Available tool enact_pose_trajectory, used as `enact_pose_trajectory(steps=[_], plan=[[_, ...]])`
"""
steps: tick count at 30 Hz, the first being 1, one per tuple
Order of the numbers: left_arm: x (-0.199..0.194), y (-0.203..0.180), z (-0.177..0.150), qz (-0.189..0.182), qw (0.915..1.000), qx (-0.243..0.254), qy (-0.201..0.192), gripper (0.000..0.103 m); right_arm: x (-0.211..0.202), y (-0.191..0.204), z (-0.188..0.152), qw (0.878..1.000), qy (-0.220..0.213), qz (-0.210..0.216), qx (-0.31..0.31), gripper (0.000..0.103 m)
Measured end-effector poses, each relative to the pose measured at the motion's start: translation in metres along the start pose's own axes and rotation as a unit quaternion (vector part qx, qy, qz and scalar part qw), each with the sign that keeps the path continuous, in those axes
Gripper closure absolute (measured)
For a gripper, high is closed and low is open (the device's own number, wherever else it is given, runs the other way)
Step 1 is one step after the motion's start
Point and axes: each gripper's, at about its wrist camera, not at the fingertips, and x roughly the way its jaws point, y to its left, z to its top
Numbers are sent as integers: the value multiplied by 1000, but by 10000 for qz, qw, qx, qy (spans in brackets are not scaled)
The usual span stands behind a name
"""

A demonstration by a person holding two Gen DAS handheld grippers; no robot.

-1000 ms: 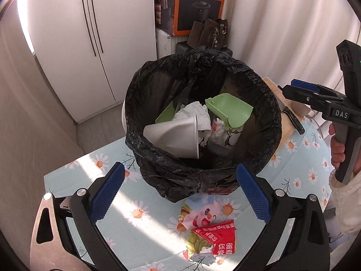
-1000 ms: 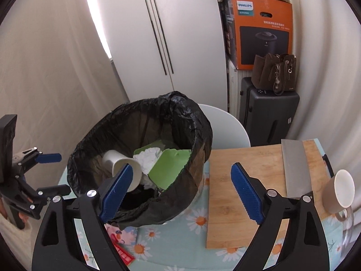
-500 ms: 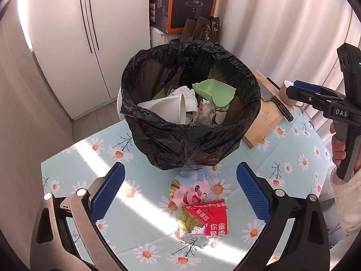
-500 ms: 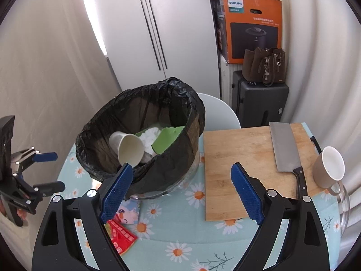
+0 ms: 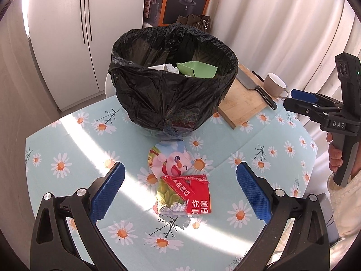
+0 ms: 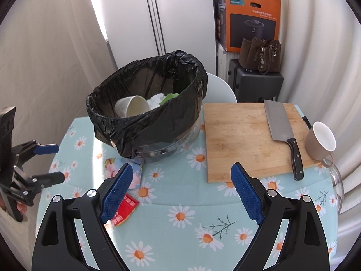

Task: Collect trash
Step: 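Withdraw both tools and lower them toward the red wrapper and cartoon pouch, then close the left gripper on the red printed wrapper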

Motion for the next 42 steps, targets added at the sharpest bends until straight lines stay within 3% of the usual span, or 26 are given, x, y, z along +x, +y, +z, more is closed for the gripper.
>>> enact_pose_trajectory(steps=[8,15,24,30,31,33,34,35,42], plan=[[17,-4,-26,114,9999,-115,35,6,-7,-5,-27,9998,141,-172,23,19],[44,2,-39,-10,9996,-263,134,6,-5,-19,-48,9989,329,-338,70,19],[91,12,-64,-294,9975,-88,637,6,12,-31,-72,9968,636,-478,60,19],[105,23,-68,-383,9968,-212,671,8,25,-29,-83,9949,847,-536,-103,19],[109,24,-68,-434,9962,-220,722,13,25,-28,-83,9947,863,-539,-139,19],[117,25,-68,-573,9947,-213,832,39,26,-26,-84,9944,870,-555,-217,19],[120,26,-68,-652,9936,-247,884,64,26,-26,-84,9943,872,-558,-241,19],[124,27,-69,-769,9918,-310,972,78,26,-26,-84,9943,875,-559,-246,19],[114,28,-74,-779,9909,-247,1066,79,20,-26,-79,9954,778,-532,-149,19]])
